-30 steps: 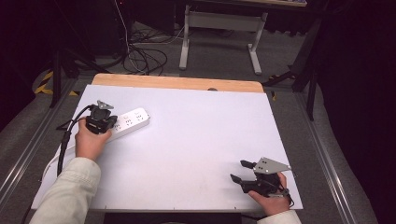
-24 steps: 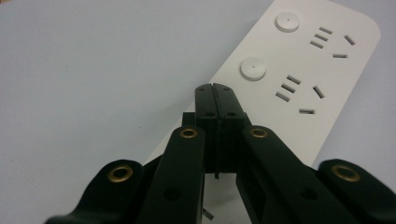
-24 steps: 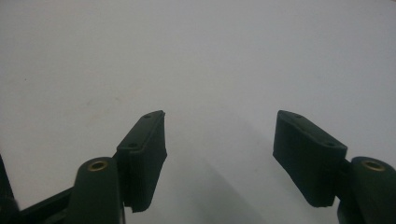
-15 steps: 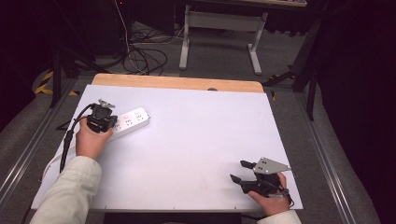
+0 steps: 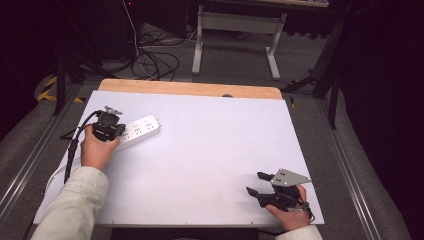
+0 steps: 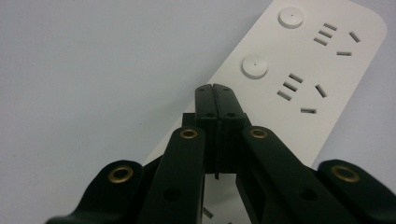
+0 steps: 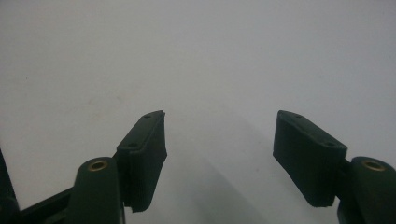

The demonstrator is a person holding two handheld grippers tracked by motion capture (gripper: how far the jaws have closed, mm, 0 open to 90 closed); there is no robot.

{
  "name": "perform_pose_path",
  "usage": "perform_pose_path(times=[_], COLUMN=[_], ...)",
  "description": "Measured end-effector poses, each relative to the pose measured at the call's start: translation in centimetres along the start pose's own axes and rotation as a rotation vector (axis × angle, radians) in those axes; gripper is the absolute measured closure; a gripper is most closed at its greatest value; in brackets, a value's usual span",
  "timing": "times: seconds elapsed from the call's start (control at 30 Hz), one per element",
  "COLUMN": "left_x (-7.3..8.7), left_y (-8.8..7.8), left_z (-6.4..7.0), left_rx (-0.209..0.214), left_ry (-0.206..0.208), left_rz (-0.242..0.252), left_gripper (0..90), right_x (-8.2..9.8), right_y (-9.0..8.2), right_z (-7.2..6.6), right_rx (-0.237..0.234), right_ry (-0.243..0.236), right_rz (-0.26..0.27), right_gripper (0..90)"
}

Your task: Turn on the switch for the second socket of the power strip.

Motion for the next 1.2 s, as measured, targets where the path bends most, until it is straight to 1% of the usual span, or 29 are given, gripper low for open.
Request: perform_pose_path(times=[0.1,0.13,0.2,0.23,0.27,0.33,0.37,0.4,0.43,0.5,0.67,0.73,0.8,0.83,0.87,0.9,0.93,0.97,1.0,1.2], left_x=[-0.2,-0.2,-0.3,-0.3,-0.2,-0.2,-0.3,-0.5,-0.6,-0.8,-1.1,-1.5,-1.6,-1.9,-1.9,-2.2,-2.8,-2.8,-3.3,-3.8], left_y=[-0.2,-0.2,-0.5,-0.5,-0.6,-0.7,-0.9,-1.3,-1.5,-1.7,-2.2,-2.8,-3.1,-3.6,-3.6,-3.8,-4.4,-4.4,-4.9,-5.5], left_z=[0.3,0.4,0.3,0.3,0.1,0.2,0.1,0.1,0.2,0.2,0.5,0.6,0.6,0.8,0.8,0.8,1.0,1.0,1.2,1.7], left_rx=[-0.029,-0.034,-0.016,-0.016,-0.014,-0.014,-0.012,0.001,0.004,0.007,0.027,0.034,0.038,0.044,0.044,0.041,0.048,0.048,0.063,0.082], left_ry=[-0.001,0.001,-0.027,-0.027,-0.009,-0.009,-0.012,-0.012,-0.013,-0.011,-0.025,-0.025,-0.029,-0.015,-0.015,0.002,0.007,0.007,0.002,0.006], left_rz=[-0.013,-0.006,-0.001,-0.001,0.006,0.009,0.021,0.043,0.049,0.053,0.057,0.074,0.078,0.077,0.077,0.084,0.096,0.096,0.109,0.116], left_gripper=[89.9,89.9,90.0,90.0,90.0,90.0,90.0,90.0,90.0,90.0,89.9,89.9,89.9,89.9,89.9,89.9,89.8,89.8,89.8,89.8], right_x=[0.0,0.0,0.0,0.0,0.0,0.0,0.0,0.0,0.0,0.1,0.0,0.0,0.0,0.0,0.0,0.0,0.0,0.0,0.0,0.0], right_y=[0.0,0.0,0.1,0.1,0.1,0.1,0.1,0.1,0.1,0.1,-0.1,-0.1,0.0,0.0,0.0,0.0,0.0,0.0,0.0,-0.1], right_z=[0.0,0.1,0.1,0.1,0.1,0.1,0.1,0.2,0.2,0.2,0.2,0.2,0.2,0.2,0.2,0.2,0.2,0.2,0.2,0.2], right_rx=[0.001,0.002,0.002,0.003,0.002,0.005,0.005,0.005,0.006,0.007,0.010,0.010,0.009,0.009,0.009,0.010,0.011,0.011,0.011,0.010], right_ry=[0.003,0.005,0.003,0.003,0.003,0.005,0.006,0.006,0.007,0.006,0.010,0.009,0.008,0.008,0.008,0.008,0.008,0.008,0.008,0.007], right_rz=[0.002,0.002,-0.002,-0.002,-0.003,-0.002,-0.001,-0.001,-0.001,-0.002,0.004,0.003,0.001,0.001,0.001,0.002,0.003,0.003,0.003,0.004], right_gripper=[35.0,35.0,34.9,34.9,34.9,34.9,35.0,35.0,35.0,34.9,35.0,35.0,35.0,35.0,35.0,35.0,35.0,35.0,35.0,34.9])
Point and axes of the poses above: each handheld gripper's, and its own axes: y roughly forward along the jaws, x roughly out of its underside, z roughly to its right, the point moved 1 cm from there along y, roughly forward along the jaws, and after that the axes turned 14 degrees about z, right-handed, at the moved point
